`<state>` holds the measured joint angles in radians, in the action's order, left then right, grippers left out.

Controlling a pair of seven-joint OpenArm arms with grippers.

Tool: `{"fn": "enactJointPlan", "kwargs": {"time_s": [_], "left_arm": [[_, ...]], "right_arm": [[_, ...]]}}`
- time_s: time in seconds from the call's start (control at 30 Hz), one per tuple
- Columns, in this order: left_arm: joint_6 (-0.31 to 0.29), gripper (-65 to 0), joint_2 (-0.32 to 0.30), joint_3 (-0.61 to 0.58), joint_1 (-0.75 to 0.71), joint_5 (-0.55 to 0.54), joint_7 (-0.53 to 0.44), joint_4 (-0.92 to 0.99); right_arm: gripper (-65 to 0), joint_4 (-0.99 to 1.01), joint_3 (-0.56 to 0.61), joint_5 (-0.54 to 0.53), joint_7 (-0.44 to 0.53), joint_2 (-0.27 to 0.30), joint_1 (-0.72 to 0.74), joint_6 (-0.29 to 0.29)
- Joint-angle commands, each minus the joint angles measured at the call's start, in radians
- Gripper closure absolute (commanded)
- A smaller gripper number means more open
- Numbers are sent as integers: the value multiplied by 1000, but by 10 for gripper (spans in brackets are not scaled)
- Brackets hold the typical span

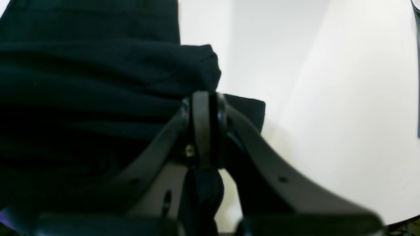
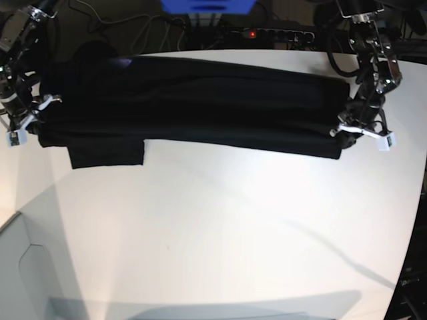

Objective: Fold the T-shirt properly
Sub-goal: 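Lift the held edge with both grippers and fold it over the shirt, then lower the folded edge with both grippers and flatten the strip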

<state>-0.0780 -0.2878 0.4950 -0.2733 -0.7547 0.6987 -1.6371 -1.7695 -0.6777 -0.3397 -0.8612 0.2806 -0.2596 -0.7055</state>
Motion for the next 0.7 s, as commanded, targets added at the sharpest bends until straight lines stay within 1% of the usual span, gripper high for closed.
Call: {"fn": "enactJointPlan", "kwargs": {"time_s": [0.0, 0.07, 0.17, 0.23, 0.33, 0.43, 0.5, 0.63, 0.67], "left_arm": [[-3, 0, -18, 8, 9, 16, -29, -16], [-3, 0, -11, 4, 3, 93, -30, -16], [-3, 0, 40, 9, 3, 203, -38, -18], [-7, 0, 65, 9, 6, 281, -40, -18], [-9, 0, 104, 9, 12, 367, -40, -18], [-10, 0, 121, 9, 12, 387, -41, -19], [-10, 0, 121, 9, 12, 386, -41, -22], [-9, 0, 121, 9, 12, 386, -41, -22], [-9, 0, 121, 9, 12, 386, -41, -22]], "right_arm": [[0, -16, -9, 1, 6, 19, -8, 7], [0, -17, -9, 37, 6, 16, -22, 7], [0, -17, -7, 130, 6, 10, -27, 7], [0, -17, -9, 198, 6, -14, -27, 7], [0, -14, -6, 273, 6, -45, -25, 7], [0, -3, -3, 311, 6, -94, -27, 7], [0, 33, 6, 327, 6, -109, -22, 7], [0, 95, 52, 333, 6, -103, -23, 7], [-24, 101, 49, 333, 6, -102, -23, 7]]}}
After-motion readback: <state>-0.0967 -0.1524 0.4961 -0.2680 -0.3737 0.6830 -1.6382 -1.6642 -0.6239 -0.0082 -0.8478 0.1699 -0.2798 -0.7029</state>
